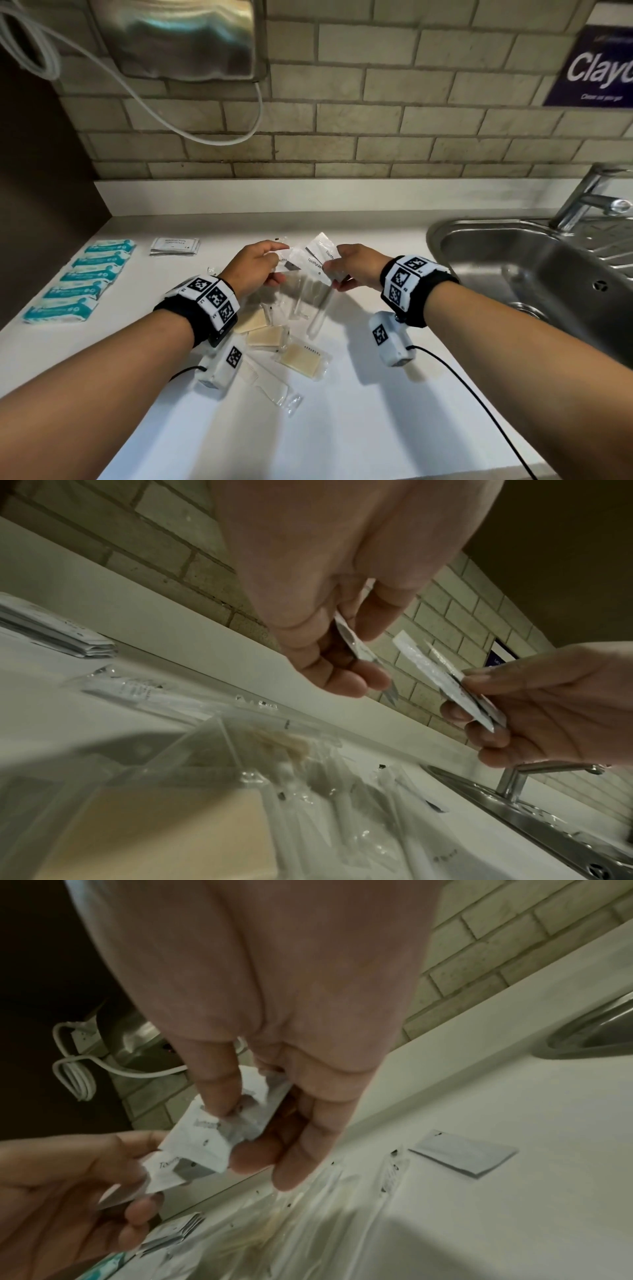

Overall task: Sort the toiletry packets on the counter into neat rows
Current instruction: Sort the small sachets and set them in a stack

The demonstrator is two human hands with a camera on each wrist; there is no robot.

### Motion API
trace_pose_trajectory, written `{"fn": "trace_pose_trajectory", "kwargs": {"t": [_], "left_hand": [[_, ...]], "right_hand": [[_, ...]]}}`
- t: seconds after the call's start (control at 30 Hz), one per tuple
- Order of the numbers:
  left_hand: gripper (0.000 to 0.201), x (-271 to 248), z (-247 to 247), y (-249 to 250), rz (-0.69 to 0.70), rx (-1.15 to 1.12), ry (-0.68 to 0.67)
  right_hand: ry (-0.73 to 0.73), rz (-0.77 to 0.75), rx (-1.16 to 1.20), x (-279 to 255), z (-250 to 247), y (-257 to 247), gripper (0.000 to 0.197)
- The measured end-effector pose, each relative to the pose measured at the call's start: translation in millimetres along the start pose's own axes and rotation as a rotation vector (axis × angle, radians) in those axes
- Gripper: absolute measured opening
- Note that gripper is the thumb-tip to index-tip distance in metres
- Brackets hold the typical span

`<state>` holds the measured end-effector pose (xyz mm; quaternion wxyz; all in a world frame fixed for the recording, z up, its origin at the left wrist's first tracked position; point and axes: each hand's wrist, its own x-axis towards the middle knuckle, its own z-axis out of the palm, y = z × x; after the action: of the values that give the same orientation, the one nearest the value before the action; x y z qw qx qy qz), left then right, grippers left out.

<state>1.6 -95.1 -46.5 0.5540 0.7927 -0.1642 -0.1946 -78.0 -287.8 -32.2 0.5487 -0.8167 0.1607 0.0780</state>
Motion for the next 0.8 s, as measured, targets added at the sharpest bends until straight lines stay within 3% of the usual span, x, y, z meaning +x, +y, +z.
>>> {"fn": "trace_pose_trajectory", "kwargs": {"t": [0.17,0.3,0.37,0.43,0.67,0.8], "left_hand": [[0.037,7,3,1,0.046,0.043,-0.023],[0.034,13,8,5,0.032,0.040,-0.062],[0.025,16,15,12,0.034,0.002,-0.089],[0.011,20,22,18,0.045,-0.038,-0.089],[0.038,47,42,25,0.153,0.026,-0.103],[0.028,58,51,33,0.174,0.027,-0.114]], "right_hand": [[0.050,-0.008,-0.056,11,-6,-3,0.025],[0.020,-0.047,-0.030,21,-14,-3,0.017],[-0.007,-0.081,-0.054,25,-17,-3,0.008],[-0.001,-0.121,-0.107,31,-21,-3,0.018],[0.114,-0.222,-0.205,36,-46,-4,0.025],[0.229,-0.206,-0.207,41,-67,7,0.027]]}}
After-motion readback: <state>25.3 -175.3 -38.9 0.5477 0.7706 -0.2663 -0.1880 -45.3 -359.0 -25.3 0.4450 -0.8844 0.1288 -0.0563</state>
